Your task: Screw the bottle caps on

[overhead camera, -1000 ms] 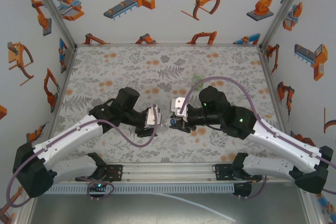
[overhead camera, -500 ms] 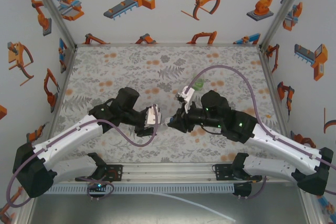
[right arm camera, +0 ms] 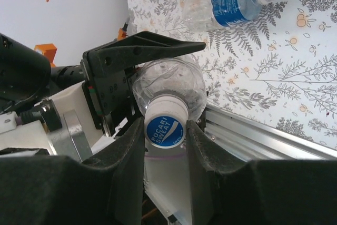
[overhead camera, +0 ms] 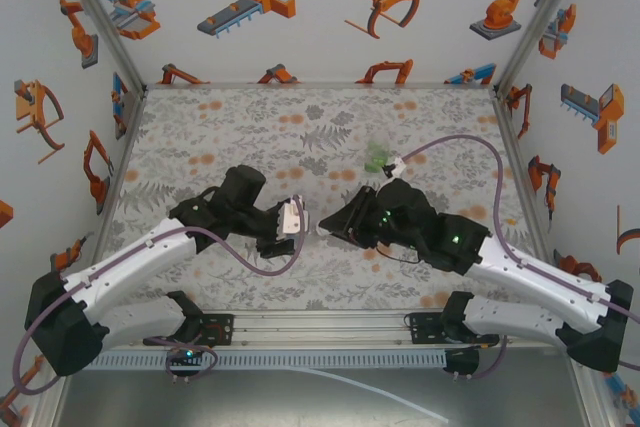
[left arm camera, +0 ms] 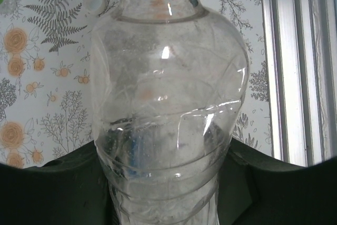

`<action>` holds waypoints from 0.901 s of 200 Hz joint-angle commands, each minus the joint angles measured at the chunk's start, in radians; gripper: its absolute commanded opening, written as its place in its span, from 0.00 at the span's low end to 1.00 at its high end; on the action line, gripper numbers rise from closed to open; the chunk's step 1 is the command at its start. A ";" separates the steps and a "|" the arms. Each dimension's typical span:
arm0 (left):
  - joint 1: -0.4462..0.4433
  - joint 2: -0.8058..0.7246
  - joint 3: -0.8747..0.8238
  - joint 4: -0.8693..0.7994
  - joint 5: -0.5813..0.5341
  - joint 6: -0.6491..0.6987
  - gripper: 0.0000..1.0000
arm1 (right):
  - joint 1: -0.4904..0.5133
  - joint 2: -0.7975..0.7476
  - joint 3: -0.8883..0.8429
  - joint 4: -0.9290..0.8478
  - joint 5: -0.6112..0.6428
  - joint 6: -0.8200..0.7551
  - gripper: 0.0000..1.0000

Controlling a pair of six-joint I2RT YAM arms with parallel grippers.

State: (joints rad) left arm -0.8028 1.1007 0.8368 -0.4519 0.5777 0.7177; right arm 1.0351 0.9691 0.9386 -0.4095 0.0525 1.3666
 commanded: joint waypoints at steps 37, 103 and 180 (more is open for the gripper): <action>-0.004 -0.005 0.089 -0.104 0.063 0.059 0.00 | -0.015 0.021 0.185 -0.042 0.042 -0.520 0.52; -0.009 0.003 0.064 -0.022 0.126 -0.014 0.00 | -0.016 -0.009 0.216 0.017 -0.272 -1.331 0.52; -0.018 -0.037 0.058 -0.022 0.178 -0.027 0.00 | -0.015 -0.066 0.157 -0.039 -0.516 -1.806 0.51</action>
State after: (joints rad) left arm -0.8131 1.0935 0.8993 -0.4858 0.7044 0.7078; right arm 1.0214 0.9291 1.1210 -0.4656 -0.3943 -0.2699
